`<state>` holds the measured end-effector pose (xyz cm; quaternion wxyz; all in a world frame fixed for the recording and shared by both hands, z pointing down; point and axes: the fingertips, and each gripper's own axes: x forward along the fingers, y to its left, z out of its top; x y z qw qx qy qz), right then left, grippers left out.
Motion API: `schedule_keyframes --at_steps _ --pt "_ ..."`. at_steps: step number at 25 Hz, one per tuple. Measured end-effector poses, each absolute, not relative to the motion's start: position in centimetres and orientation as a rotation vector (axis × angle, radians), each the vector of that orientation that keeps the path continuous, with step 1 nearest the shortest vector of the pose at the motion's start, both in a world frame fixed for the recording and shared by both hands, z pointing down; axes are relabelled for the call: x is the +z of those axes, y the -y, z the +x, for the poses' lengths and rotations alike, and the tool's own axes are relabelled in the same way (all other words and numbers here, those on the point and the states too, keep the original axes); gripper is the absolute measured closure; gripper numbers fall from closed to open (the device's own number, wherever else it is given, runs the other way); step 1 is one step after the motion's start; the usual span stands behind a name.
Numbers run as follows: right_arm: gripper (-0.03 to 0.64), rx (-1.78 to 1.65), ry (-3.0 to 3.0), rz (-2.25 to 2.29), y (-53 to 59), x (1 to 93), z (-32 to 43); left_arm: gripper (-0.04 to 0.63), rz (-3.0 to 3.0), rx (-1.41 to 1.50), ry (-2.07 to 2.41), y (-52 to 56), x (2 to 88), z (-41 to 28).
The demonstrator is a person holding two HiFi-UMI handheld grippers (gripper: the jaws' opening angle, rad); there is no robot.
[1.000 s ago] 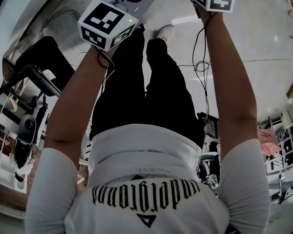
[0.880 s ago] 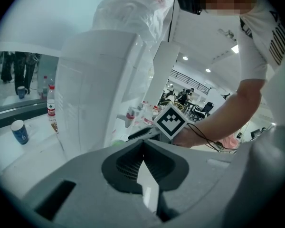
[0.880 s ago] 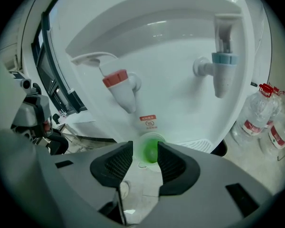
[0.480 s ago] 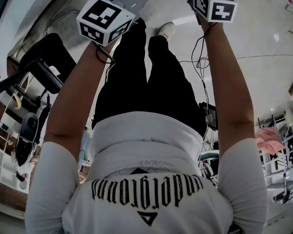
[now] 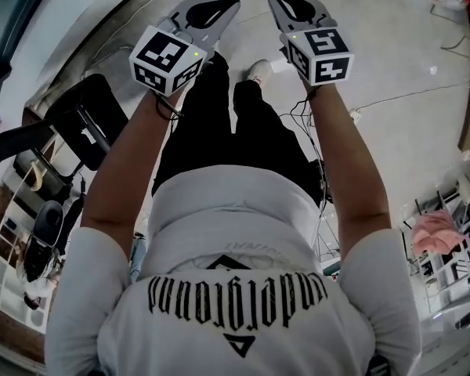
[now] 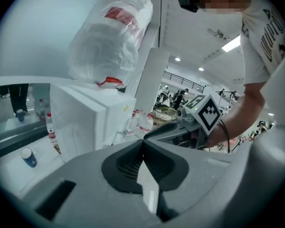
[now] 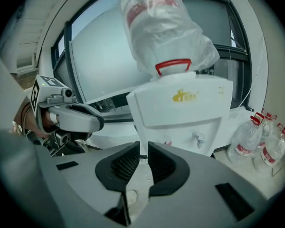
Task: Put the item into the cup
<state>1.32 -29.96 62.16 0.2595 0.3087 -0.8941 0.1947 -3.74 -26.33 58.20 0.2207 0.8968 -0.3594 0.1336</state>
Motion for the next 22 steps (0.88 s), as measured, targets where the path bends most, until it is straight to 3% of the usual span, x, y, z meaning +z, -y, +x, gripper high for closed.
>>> schedule_keyframes --at_steps 9,22 --pt "0.597 0.412 2.560 0.780 25.0 49.9 1.4 0.581 2.558 0.345 0.989 23.5 49.4 -1.9" --pt "0.601 0.218 2.714 0.681 18.9 35.3 3.9 0.581 2.657 0.204 1.080 18.4 35.6 -1.1"
